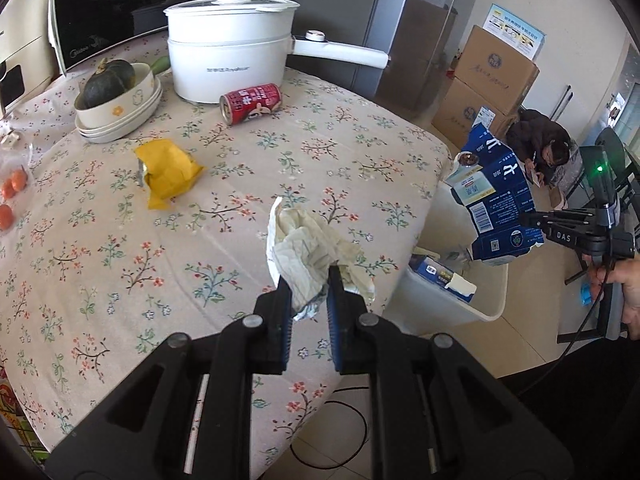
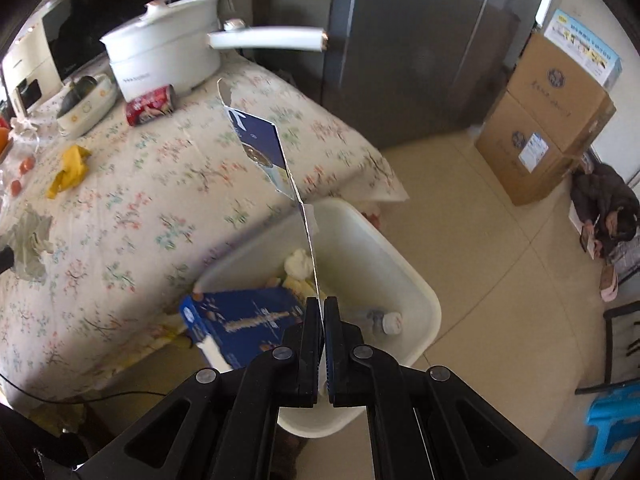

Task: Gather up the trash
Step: 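Carry the paper towel and carton over the bin and open both grippers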

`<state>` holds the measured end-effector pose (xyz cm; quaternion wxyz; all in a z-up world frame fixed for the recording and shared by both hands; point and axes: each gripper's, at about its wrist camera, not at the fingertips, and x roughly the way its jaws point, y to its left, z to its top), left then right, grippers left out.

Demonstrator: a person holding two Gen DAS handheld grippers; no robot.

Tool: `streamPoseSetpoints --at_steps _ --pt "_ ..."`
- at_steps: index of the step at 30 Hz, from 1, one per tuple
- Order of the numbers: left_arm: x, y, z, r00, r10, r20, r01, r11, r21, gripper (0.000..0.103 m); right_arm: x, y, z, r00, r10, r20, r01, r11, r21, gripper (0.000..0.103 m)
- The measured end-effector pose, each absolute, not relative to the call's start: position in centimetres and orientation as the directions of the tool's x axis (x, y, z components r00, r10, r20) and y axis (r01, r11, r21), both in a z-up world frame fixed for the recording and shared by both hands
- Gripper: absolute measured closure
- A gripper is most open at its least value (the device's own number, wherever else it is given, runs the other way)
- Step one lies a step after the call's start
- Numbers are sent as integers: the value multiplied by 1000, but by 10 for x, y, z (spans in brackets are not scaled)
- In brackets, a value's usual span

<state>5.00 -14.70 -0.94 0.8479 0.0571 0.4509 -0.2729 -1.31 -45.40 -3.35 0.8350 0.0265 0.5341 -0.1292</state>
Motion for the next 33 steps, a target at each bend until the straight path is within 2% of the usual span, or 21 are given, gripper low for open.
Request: streamPoseSetpoints --at_steps 5,8,11,12,13,23,30,33 --pt "44 -180 -11 425 -424 -800 571 811 -127 86 -14 -473 -55 344 -162 -925 273 960 -67 99" --pt "40 -202 -11 411 -444 -796 611 782 -121 86 -11 -484 -65 320 -119 -940 293 956 -21 94" --pt "38 -228 -12 387 -465 -796 643 755 -129 86 -13 -491 -65 322 -120 -939 316 949 -13 72" --pt "37 -238 -13 377 -473 -796 656 743 -130 86 -15 -492 -63 333 -121 -935 321 947 -8 59" --pt "36 -247 -14 371 -477 -797 668 733 -128 86 -18 -494 -60 347 -122 -930 326 945 -2 52" --pt "36 -328 -42 287 -493 -821 737 662 -140 86 -28 -505 -51 382 -108 -918 344 938 33 52" --pt "40 -351 -56 283 -485 -827 757 642 -118 85 -29 -509 -50 383 -127 -915 357 934 19 51" --pt "39 -353 -59 271 -482 -833 765 633 -118 77 -29 -509 -49 385 -129 -914 356 934 18 50"
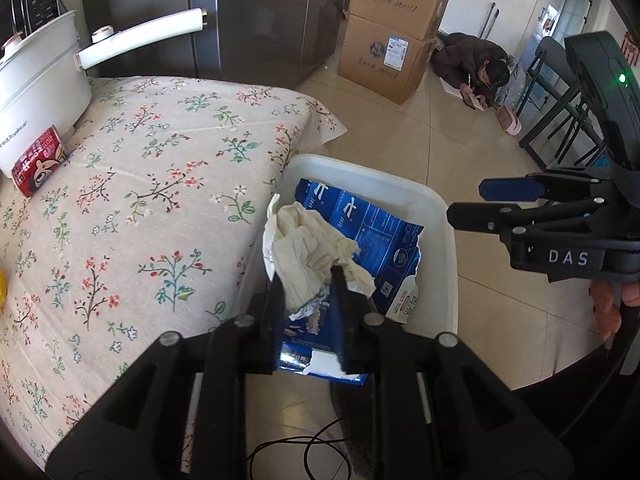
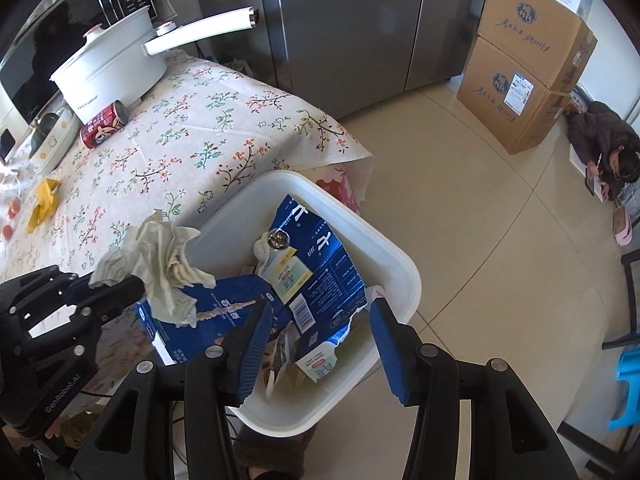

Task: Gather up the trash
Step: 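Carry the paper towel and carton over the bin and open both grippers, then move both tools back over the table toward the yellow foil bag, then grasp the yellow foil bag with the left gripper and lift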

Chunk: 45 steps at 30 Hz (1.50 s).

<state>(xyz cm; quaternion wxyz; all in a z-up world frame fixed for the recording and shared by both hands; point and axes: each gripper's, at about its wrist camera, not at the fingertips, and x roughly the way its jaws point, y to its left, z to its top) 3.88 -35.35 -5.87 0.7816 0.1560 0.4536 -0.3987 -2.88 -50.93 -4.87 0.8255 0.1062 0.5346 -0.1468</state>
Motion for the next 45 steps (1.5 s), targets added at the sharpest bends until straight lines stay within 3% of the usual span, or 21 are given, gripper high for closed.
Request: streamPoseSetpoints --at_steps 4,5,17,28,31,45 --pt "35 -348 -55 291 -490 -822 770 629 -102 44 -29 -508 -47 392 -133 -910 358 934 17 47" --pt "35 -346 -53 295 -495 -817 770 629 -103 41 -29 -508 -46 393 -134 -910 359 933 17 47" --pt "45 -305 -35 341 -484 -806 736 670 -91 28 -21 -492 -35 414 -134 -900 343 939 18 45" --pt "67 -223 -24 439 -385 -812 613 789 -43 14 7 -447 -20 455 -118 -883 283 959 17 35" --pt "78 -194 -23 478 -339 -810 551 834 -24 7 18 -428 -18 463 -124 -878 258 966 -1 25" --pt "190 -93 -52 571 -110 -814 99 993 -65 5 72 -364 -18 483 -106 -869 158 987 -33 22"
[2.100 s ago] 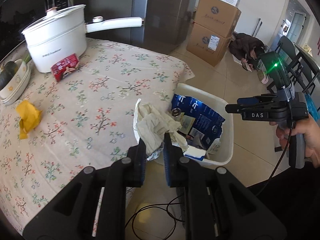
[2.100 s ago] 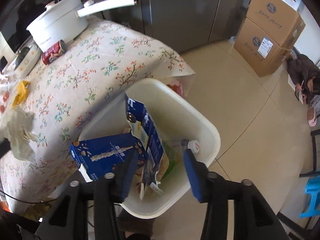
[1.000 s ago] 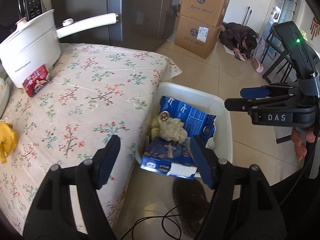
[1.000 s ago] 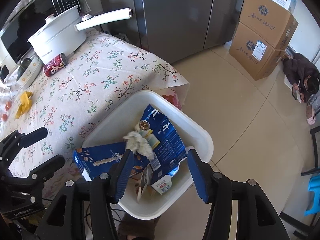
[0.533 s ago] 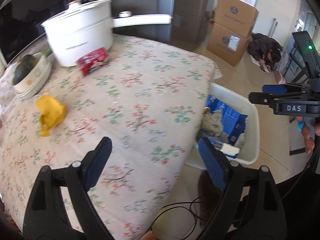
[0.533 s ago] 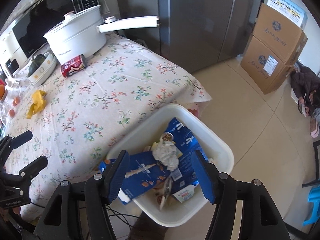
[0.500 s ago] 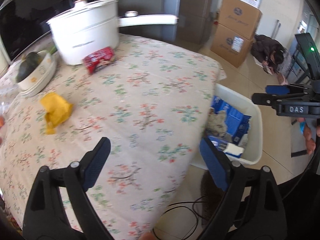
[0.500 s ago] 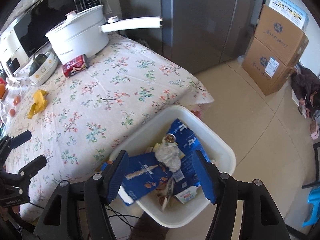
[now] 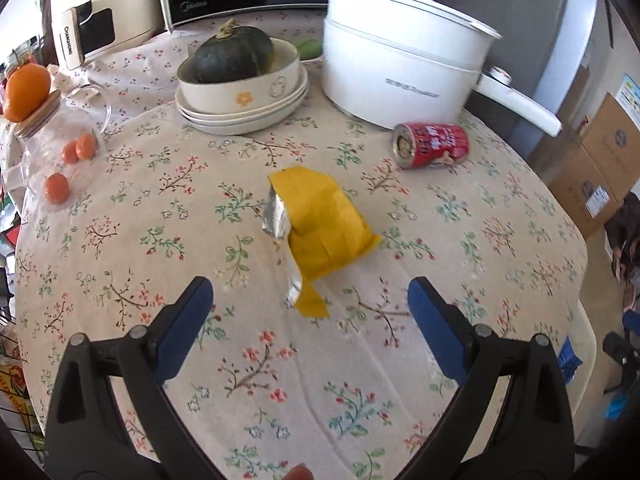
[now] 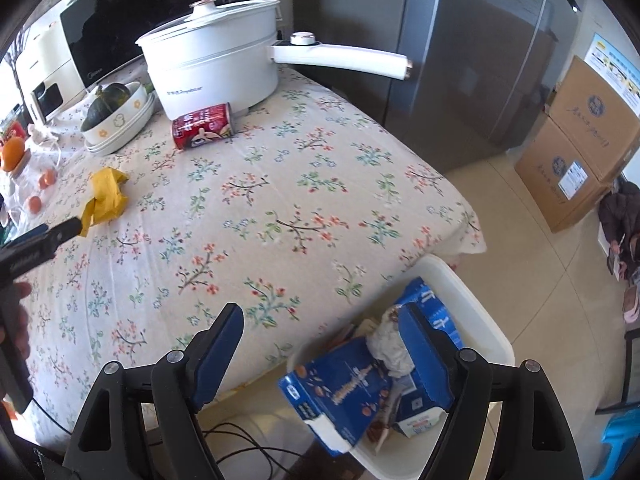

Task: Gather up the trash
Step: 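Grasp the yellow foil bag with the left gripper and lift, then grasp the red Drink Milk can with the right gripper while the left gripper holds the bag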

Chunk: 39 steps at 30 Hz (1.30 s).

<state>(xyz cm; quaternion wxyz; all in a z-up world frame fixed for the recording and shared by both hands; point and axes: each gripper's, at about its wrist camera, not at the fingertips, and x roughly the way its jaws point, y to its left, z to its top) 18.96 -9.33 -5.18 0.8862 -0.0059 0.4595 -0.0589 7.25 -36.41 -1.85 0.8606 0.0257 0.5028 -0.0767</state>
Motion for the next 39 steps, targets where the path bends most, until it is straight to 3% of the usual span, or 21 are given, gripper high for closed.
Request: streamPoseSetpoints --at_steps 6,9,11,12,13,14,16,17,28,39 --pt "222 -100 -71 571 -142 -809 65 990 -127 6 103 -352 -23 512 -65 -857 112 994 -8 21" --pt "233 -104 -81 568 -139 -811 69 990 -122 16 124 -347 -25 543 -27 -839 87 996 24 18" --pt "239 -101 -91 544 -151 -825 64 988 -139 35 141 -344 -27 579 25 -815 63 995 75 16" --pt "241 -98 -95 538 -178 -824 69 984 -167 36 150 -341 -29 590 38 -806 51 995 84 14" --pt "240 -94 -95 547 -208 -811 81 977 -197 45 159 -337 -31 598 44 -800 36 996 82 11" --pt "239 -93 -93 554 -216 -804 93 976 -198 58 170 -331 -35 604 44 -796 17 998 67 9" --pt "239 -94 -89 562 -183 -807 122 983 -138 68 189 -319 -44 608 33 -793 -10 999 34 3" --pt "239 -92 -86 563 -189 -804 133 982 -138 83 198 -314 -47 609 35 -792 -21 999 28 2" --pt "242 -41 -55 584 -266 -767 139 964 -228 87 280 -278 -82 651 88 -754 -67 996 58 0" --pt "242 -25 -68 551 -261 -792 118 965 -236 88 318 -263 -85 663 77 -745 -111 994 4 0"
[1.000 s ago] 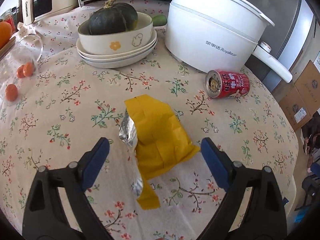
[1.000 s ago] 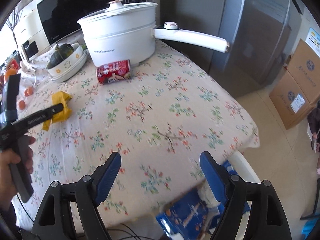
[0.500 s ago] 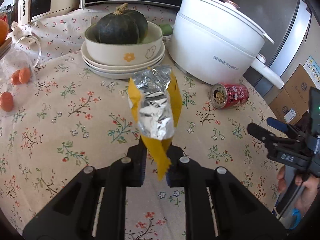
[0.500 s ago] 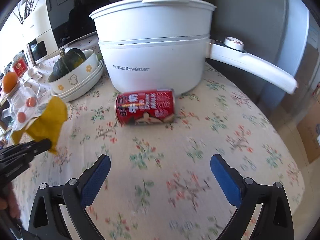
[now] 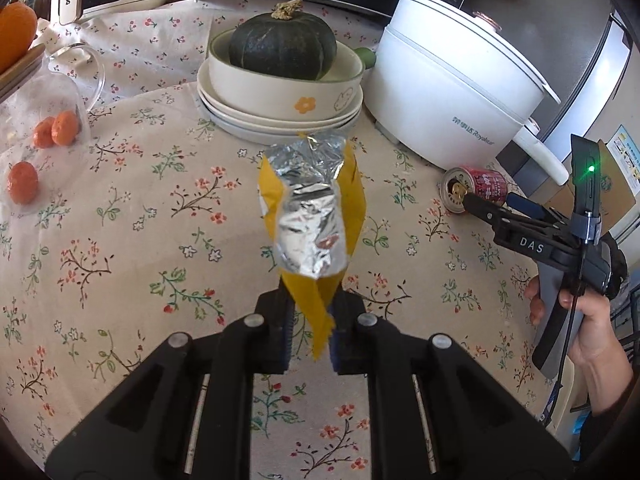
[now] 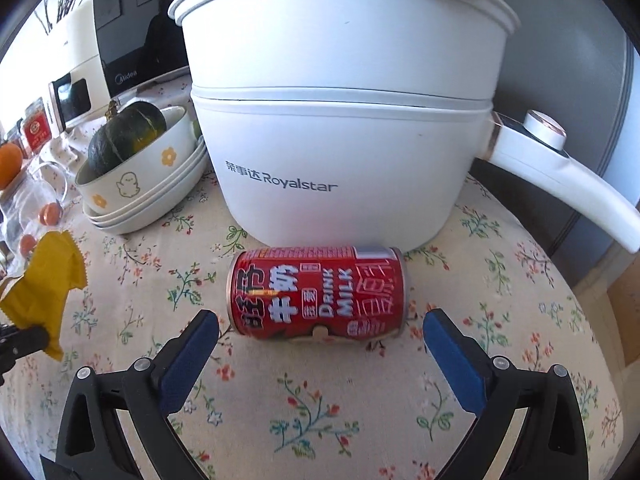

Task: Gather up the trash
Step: 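Grasp the red Drink Milk can with the right gripper while the left gripper holds the bag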

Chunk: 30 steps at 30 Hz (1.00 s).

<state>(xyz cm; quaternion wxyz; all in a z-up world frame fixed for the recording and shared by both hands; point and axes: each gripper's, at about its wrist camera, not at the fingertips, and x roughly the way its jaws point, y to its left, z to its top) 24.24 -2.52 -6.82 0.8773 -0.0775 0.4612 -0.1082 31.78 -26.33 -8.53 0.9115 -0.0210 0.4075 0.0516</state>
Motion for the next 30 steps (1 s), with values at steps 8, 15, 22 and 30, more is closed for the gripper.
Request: streamPoseSetpoints --at_steps 8,15,22,30 --pt "239 -27 -64 554 -256 -792 130 966 -222 88 329 -262 -91 657 70 -751 -104 995 2 7" --pt "226 -34 -51 563 -253 -787 152 967 -203 88 309 -264 -81 649 90 -756 -126 992 10 14" --pt "199 -40 -23 572 -269 -775 189 962 -195 88 267 -261 -55 645 89 -759 -149 989 -11 14" --pt "149 -49 4 586 -275 -762 246 957 -156 88 205 -253 -21 643 92 -760 -174 984 -28 14"
